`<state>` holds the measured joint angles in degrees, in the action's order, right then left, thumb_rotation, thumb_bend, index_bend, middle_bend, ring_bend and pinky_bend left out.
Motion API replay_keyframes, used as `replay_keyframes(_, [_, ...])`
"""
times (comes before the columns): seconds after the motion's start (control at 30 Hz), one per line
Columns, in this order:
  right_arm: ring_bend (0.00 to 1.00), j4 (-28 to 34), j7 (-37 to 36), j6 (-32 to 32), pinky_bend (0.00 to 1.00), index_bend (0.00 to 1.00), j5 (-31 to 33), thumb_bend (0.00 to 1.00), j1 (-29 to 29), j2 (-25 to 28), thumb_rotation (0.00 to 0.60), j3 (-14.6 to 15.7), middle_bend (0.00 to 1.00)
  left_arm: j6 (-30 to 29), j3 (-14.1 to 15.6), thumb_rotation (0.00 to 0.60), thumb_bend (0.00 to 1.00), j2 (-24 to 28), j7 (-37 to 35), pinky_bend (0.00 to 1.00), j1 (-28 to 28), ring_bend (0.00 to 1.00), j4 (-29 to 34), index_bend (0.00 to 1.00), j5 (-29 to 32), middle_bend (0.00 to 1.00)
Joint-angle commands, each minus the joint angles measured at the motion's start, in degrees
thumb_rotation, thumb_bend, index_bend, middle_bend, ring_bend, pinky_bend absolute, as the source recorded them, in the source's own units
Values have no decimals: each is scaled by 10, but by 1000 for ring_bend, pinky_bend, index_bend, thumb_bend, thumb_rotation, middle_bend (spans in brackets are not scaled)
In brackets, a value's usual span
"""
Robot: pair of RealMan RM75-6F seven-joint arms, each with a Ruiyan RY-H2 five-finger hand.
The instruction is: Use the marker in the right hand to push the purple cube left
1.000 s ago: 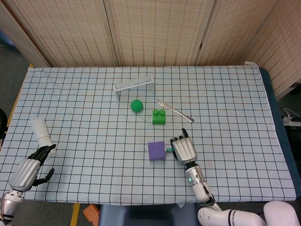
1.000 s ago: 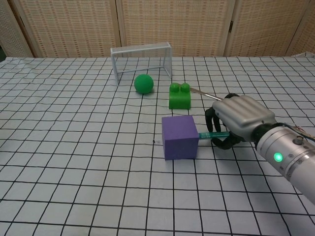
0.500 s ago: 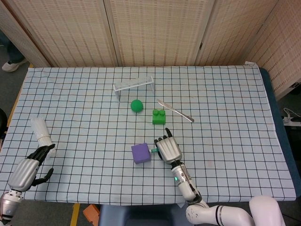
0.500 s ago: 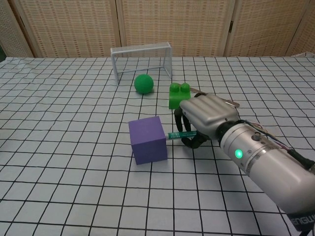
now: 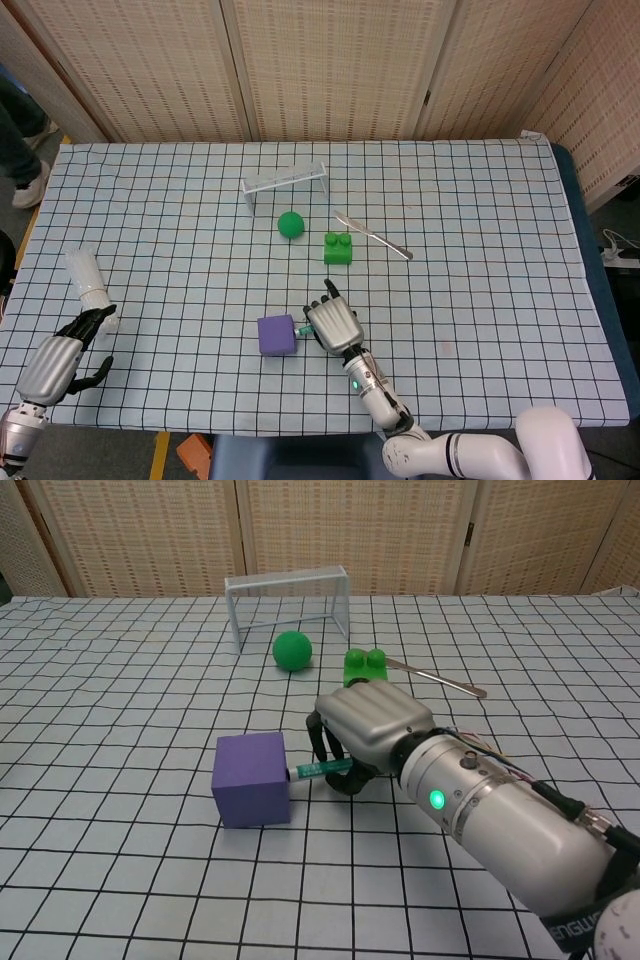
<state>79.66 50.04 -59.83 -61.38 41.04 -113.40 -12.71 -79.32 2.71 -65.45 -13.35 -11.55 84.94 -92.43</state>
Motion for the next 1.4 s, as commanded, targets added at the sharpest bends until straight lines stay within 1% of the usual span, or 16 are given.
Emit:
replay_keyframes(0.03, [407, 6, 2, 1, 108, 911, 3, 402, 4, 1, 600, 4, 799, 0, 0, 600, 442, 0, 0, 286, 0, 103, 0, 0, 0, 131])
replay_keyframes(0.23, [407, 8, 2, 11, 108, 911, 14, 402, 20, -9, 600, 2, 799, 0, 0, 600, 442, -1, 1, 286, 0, 102, 0, 0, 0, 131])
replay_keyframes(0.53, [407, -20, 0, 27, 108, 911, 28, 403, 56, -41, 600, -13, 799, 3, -1, 600, 443, -2, 0, 286, -1, 103, -2, 0, 3, 131])
replay_keyframes(0.77, [408, -51, -4, 45, 108, 911, 40, 403, 89, -71, 600, -31, 799, 7, -2, 600, 442, -3, -1, 285, -2, 103, -5, 0, 6, 130])
replay_keyframes(1.03, [407, -69, -11, 58, 108, 911, 47, 403, 118, -91, 600, -43, 799, 9, -3, 600, 442, -4, -1, 286, -3, 103, -7, 0, 9, 130])
replay_keyframes(1.4, [407, -113, -24, 84, 108, 911, 64, 403, 173, -135, 600, -76, 799, 10, -3, 600, 442, -5, 4, 286, -3, 103, -7, 0, 11, 130])
